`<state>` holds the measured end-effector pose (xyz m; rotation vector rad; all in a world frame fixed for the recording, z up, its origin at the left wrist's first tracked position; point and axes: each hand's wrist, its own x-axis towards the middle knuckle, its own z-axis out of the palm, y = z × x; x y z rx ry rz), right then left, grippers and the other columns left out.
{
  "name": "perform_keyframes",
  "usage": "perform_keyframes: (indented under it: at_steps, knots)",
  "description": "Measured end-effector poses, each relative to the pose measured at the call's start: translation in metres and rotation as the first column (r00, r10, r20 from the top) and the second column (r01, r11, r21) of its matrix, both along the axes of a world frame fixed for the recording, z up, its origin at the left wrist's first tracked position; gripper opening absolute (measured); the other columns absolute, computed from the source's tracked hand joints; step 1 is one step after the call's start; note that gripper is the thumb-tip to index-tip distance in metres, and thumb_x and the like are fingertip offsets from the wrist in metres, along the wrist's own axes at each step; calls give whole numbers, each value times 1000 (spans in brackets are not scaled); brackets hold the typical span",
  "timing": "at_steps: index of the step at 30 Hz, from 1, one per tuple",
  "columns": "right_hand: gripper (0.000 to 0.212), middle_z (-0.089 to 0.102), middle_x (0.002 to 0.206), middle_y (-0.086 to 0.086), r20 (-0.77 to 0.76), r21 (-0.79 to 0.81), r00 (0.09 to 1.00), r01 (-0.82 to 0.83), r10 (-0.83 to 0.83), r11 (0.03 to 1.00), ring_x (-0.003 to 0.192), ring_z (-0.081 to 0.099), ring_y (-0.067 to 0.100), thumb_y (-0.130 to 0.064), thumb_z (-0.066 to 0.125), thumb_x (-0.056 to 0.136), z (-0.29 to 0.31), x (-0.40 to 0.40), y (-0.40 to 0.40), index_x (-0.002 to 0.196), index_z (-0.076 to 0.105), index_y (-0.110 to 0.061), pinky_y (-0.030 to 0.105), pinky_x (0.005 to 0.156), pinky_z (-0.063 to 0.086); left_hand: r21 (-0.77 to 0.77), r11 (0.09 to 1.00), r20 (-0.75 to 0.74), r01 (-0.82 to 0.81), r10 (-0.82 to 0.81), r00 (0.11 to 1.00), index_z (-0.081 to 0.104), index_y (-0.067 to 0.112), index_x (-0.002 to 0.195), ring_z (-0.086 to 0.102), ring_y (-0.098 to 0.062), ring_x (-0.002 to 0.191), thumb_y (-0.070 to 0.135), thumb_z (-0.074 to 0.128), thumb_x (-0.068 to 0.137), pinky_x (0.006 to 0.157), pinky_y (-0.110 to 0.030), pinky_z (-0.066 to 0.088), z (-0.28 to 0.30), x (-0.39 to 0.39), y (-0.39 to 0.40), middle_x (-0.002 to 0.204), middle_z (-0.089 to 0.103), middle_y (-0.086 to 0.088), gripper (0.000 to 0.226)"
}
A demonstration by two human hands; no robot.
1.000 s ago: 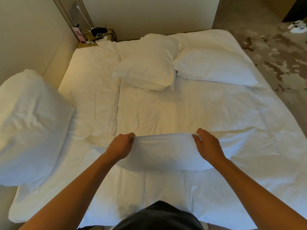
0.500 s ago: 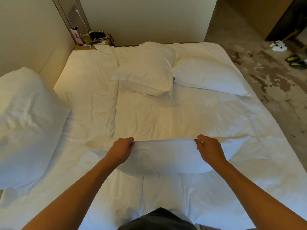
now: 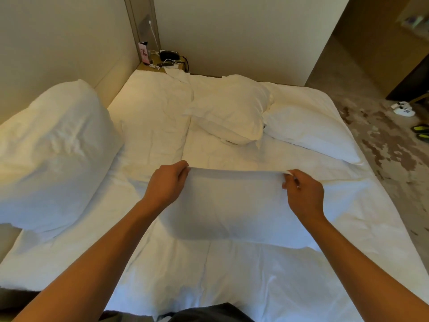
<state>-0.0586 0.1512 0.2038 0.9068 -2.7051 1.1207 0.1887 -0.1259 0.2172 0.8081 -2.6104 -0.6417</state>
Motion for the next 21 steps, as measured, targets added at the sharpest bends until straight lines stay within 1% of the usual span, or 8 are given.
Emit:
perform_keyframes:
  at_steps: [2,6,7,9,11,15,18,21]
  knots:
    - [25,71,73,-4,-18,-36,999,-33,32,999,69,65,15,-20,56,104,14,6,-22,86,72,-22,32,66,50,-30,999,-44,-35,33,998,64,17,95,60,-24,63,32,45,107,60,-35,49,16,14,-12,75,68,-2,27]
    - [27,71,73,-5,-4,-89,994,-105,105,990,70,66,15,-22,55,106,29,26,-65,85,72,-21,32,66,51,-107,986,-77,-131,123,989,63,19,93,54,-18,59,32,46,107,53,-27,36,40,49,-36,69,59,5,26]
    - [28,71,73,-5,9,-91,992,-123,125,988,70,66,15,-23,55,106,30,33,-76,84,72,-22,33,66,51,-126,980,-70,-154,146,987,63,19,93,55,-19,59,32,46,107,52,-27,36,43,60,-42,69,59,5,26]
    - [27,71,73,-4,46,-91,985,-163,168,982,70,66,17,-22,56,105,28,48,-97,83,73,-22,34,67,52,-139,971,-45,-195,191,981,63,19,92,58,-22,60,33,45,106,54,-32,45,44,84,-52,69,63,2,26]
    - [26,72,73,-3,90,-80,970,-217,224,973,71,67,18,-21,57,104,24,64,-117,84,74,-21,37,68,54,-137,961,-33,-240,238,971,62,20,90,58,-23,59,33,46,106,55,-35,48,41,111,-61,67,63,1,26]
    - [25,73,75,-5,107,-38,936,-335,337,942,73,66,16,-20,58,104,13,95,-152,86,75,-22,34,66,53,-131,934,4,-332,336,942,64,20,92,56,-24,59,34,46,106,54,-32,42,28,162,-77,65,61,1,26]
    - [25,72,75,-7,125,0,921,-372,369,928,72,64,10,-23,56,104,1,112,-182,85,73,-24,27,62,48,-104,914,20,-391,395,919,63,21,92,57,-25,59,36,46,105,52,-30,39,14,191,-91,65,61,1,27]
    - [28,69,73,-10,164,79,911,-395,379,915,70,62,8,-25,54,106,-17,125,-214,83,70,-23,27,60,45,-61,900,34,-432,435,900,63,20,89,57,-26,59,35,47,105,51,-28,36,-9,212,-106,65,62,-1,27]
